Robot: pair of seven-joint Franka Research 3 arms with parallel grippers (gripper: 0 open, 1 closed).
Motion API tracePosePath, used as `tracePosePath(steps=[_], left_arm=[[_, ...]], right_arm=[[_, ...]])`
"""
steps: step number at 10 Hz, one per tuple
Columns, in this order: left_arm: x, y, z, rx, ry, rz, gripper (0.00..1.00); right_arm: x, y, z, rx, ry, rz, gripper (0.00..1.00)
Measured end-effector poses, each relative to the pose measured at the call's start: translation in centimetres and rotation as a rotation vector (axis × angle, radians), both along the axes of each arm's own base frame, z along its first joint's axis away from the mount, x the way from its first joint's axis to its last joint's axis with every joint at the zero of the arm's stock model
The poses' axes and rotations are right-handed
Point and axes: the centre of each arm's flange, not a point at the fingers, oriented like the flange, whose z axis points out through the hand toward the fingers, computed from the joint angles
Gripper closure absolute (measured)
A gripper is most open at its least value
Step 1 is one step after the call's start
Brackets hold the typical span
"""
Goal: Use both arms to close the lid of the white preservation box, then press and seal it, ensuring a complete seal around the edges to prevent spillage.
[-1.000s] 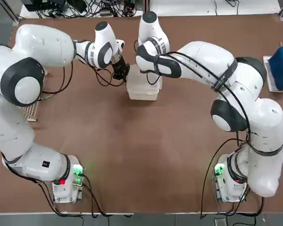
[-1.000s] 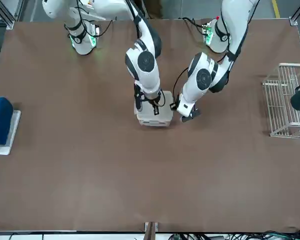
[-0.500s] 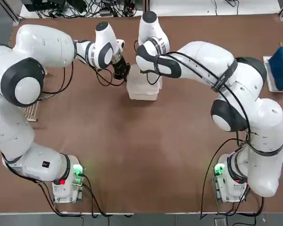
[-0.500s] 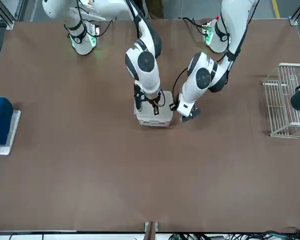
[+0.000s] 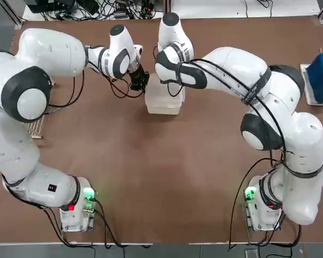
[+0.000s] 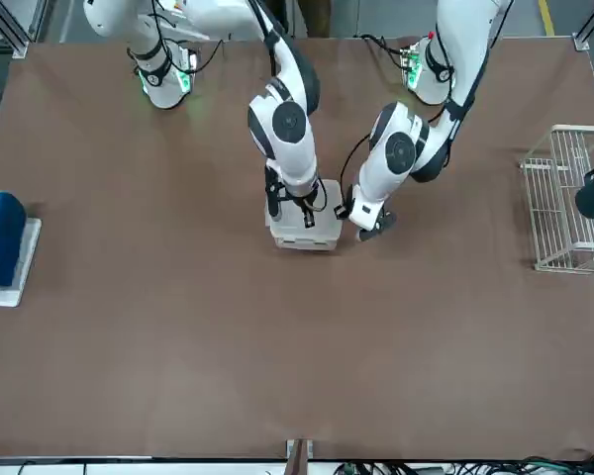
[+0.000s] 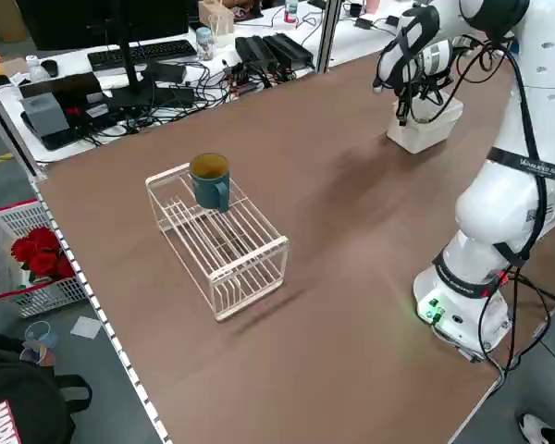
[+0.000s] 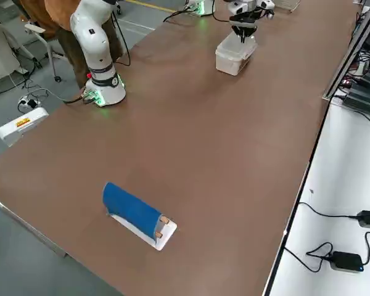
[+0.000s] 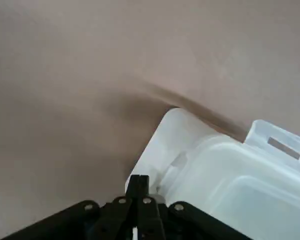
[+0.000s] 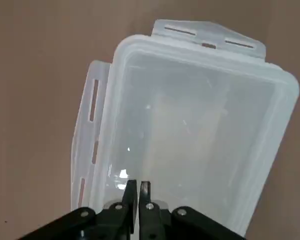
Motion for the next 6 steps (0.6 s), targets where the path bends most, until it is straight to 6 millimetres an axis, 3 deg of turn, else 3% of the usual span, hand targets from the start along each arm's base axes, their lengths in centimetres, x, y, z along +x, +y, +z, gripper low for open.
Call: tracePosePath(steps=[4,6], left_arm=[[0.1,0.2,-0.2,0.07,-0.023,-0.069,0.99],[0.8,2.0,-0.6,0.145,-0.004,-0.107,0.99]], right_arm=[[0.6,-0.7,0.6,-0.017,0.012,-0.008,0.91],[0.6,-1.0,3.4,-0.012,0.026,-0.001,0.91]])
